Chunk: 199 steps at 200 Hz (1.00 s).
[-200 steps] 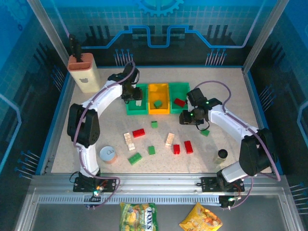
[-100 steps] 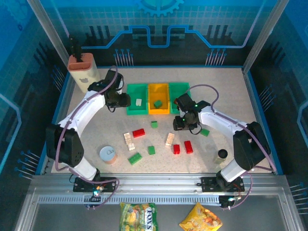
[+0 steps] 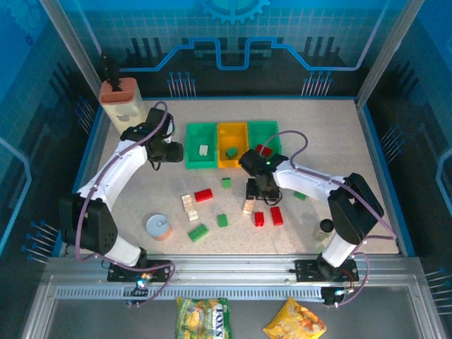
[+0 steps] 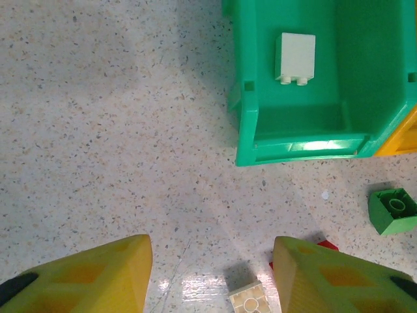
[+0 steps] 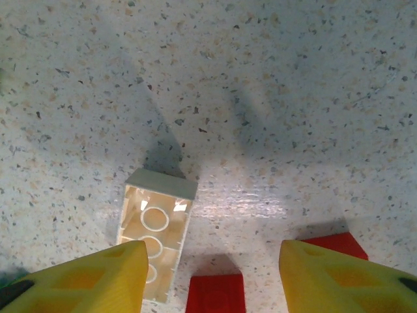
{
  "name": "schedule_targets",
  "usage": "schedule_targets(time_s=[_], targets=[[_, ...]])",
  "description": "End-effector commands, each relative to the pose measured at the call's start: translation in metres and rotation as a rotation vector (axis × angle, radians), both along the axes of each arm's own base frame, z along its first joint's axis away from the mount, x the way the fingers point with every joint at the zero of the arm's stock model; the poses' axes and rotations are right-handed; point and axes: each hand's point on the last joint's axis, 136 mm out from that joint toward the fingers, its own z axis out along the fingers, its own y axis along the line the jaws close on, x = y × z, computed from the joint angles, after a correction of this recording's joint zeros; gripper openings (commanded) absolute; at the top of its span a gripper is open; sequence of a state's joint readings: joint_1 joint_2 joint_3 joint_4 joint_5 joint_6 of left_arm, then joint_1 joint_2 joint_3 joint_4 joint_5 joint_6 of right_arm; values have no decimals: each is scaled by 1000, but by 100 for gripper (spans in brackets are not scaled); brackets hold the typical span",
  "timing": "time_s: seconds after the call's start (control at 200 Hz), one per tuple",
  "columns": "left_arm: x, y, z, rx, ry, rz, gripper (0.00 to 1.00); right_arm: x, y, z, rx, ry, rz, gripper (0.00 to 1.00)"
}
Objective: Sort the legos into containers by color
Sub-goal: Pick up the lego from the bottom-center of the table.
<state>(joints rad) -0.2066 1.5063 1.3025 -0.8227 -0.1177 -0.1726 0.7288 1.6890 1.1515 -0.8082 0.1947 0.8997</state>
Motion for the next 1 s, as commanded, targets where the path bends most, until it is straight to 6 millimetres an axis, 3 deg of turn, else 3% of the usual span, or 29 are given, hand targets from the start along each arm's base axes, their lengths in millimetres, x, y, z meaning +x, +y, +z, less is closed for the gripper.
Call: schedule_targets(time_s=[0.0,0.115,0.31,0.99], targets=[[-8,9,21,47,-32,-19,54,-2,-4,-1,-86,-2,-103,56],[-7,16,15,102,-57,-43,53,-4,10,-8,-60,13,-102,54],[-4,3,6,42,-149,-96,53,-9,25,-18,-42,46,-87,54],[0,-2,-5,26,-121,-109,53,-14,28,-39,-57,92,-71,45]])
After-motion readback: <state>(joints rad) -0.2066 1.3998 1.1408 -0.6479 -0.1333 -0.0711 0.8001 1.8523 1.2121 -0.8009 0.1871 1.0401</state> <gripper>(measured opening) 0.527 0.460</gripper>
